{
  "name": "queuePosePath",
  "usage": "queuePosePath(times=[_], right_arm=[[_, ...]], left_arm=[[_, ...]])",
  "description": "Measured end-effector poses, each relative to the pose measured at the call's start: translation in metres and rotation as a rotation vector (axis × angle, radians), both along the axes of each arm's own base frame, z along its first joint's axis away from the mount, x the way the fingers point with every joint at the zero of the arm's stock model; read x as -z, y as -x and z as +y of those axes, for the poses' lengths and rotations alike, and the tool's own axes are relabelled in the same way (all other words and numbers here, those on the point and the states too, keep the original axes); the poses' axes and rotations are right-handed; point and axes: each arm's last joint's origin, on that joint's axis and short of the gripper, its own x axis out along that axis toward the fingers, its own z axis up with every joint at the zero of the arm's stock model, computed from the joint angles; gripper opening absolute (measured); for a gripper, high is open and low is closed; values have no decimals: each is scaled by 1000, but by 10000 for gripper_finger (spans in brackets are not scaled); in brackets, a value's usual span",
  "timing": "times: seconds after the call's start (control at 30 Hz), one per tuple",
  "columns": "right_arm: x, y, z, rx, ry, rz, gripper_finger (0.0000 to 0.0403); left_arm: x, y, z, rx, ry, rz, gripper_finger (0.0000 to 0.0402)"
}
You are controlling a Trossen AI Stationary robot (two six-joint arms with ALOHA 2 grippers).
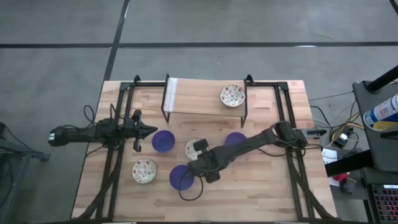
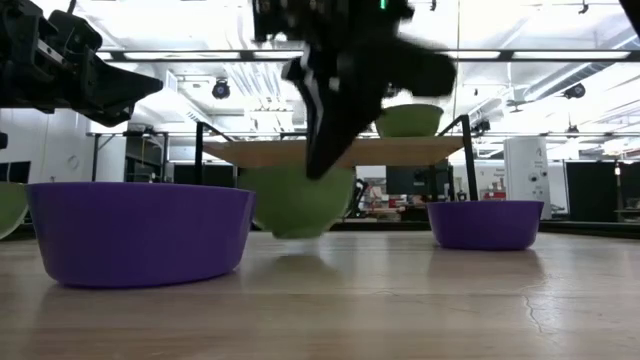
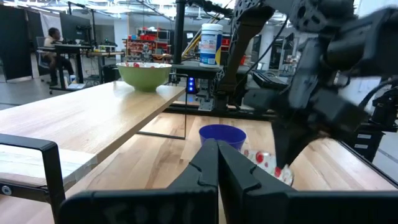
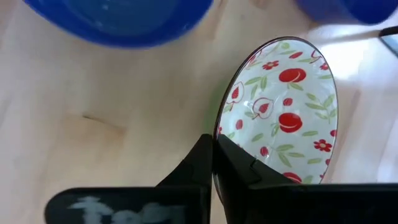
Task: Pick & Place Mini bowls
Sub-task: Stack the right white patterned bowl on top of the white patterned bowl on the shelf
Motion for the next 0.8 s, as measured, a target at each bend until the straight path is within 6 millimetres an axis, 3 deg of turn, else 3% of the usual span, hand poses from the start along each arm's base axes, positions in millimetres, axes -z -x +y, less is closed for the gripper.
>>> queuePosePath(times=[0.43, 0.8], right_arm=[[-57, 2, 16, -8, 0, -67, 8], [-108, 20, 17, 55, 126, -80, 8]], left_arm=[[0, 0, 0, 0, 0, 0, 0], [0, 0, 0, 0, 0, 0, 0]])
